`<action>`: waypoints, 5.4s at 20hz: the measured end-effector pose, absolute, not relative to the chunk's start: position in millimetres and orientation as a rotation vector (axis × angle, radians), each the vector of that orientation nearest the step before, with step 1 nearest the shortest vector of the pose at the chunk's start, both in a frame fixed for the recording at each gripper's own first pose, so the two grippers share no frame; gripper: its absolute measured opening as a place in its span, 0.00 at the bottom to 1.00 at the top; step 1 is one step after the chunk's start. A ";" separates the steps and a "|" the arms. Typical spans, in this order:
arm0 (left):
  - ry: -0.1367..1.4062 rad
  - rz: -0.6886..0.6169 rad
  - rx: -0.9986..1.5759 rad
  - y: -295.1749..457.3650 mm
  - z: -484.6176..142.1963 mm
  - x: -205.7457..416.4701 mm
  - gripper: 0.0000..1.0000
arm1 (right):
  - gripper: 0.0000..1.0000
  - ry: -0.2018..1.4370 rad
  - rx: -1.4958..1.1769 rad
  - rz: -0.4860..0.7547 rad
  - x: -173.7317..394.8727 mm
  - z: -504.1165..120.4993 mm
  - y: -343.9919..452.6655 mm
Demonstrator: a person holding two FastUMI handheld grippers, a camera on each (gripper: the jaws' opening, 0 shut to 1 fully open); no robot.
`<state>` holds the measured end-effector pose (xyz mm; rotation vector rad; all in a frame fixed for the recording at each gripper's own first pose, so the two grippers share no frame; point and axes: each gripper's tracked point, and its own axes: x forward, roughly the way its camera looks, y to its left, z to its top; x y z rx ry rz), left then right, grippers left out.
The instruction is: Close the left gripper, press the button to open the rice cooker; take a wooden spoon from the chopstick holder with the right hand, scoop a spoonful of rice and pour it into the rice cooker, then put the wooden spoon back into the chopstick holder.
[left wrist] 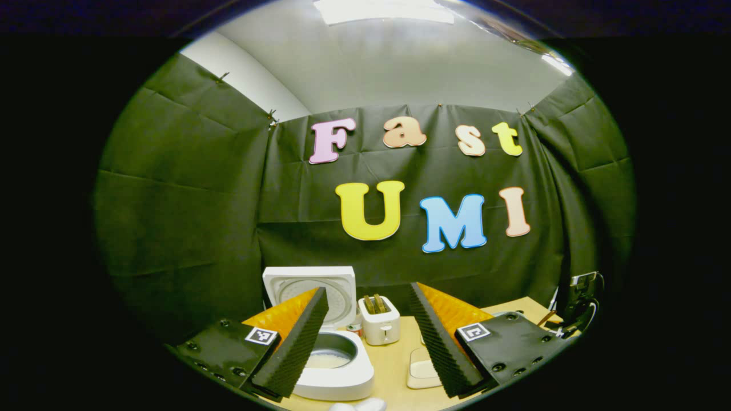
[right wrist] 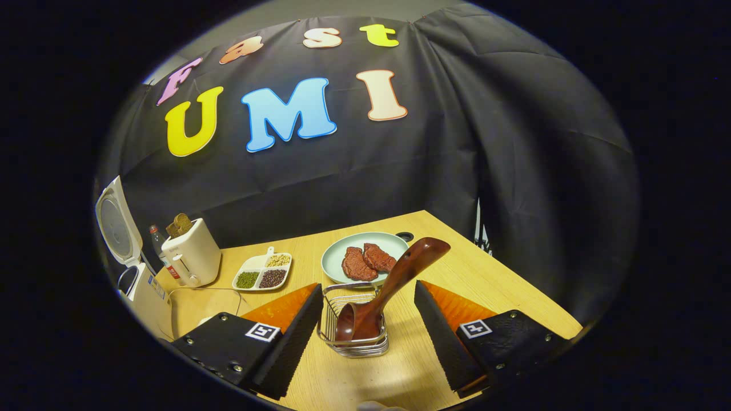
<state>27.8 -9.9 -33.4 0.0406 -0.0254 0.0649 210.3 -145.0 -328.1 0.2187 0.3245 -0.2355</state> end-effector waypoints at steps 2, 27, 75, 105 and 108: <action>-0.025 0.071 0.052 -11.1 -34.6 28.1 0.96 | 0.99 0.330 0.249 -0.241 225.4 -334.0 -150.1; 0.002 0.102 0.043 18.6 -46.2 31.6 1.00 | 0.22 0.196 0.102 -0.203 255.9 -259.9 -133.4; 0.084 0.234 0.044 114.2 -96.9 3.6 1.00 | 0.23 0.508 0.058 0.189 237.4 -345.0 160.3; 0.064 0.233 0.067 117.9 -77.6 6.8 1.00 | 0.22 0.374 1.281 0.166 248.1 -280.5 100.0; 0.066 0.239 0.057 123.1 -80.3 4.2 1.00 | 0.22 0.367 1.262 0.193 245.0 -252.0 113.9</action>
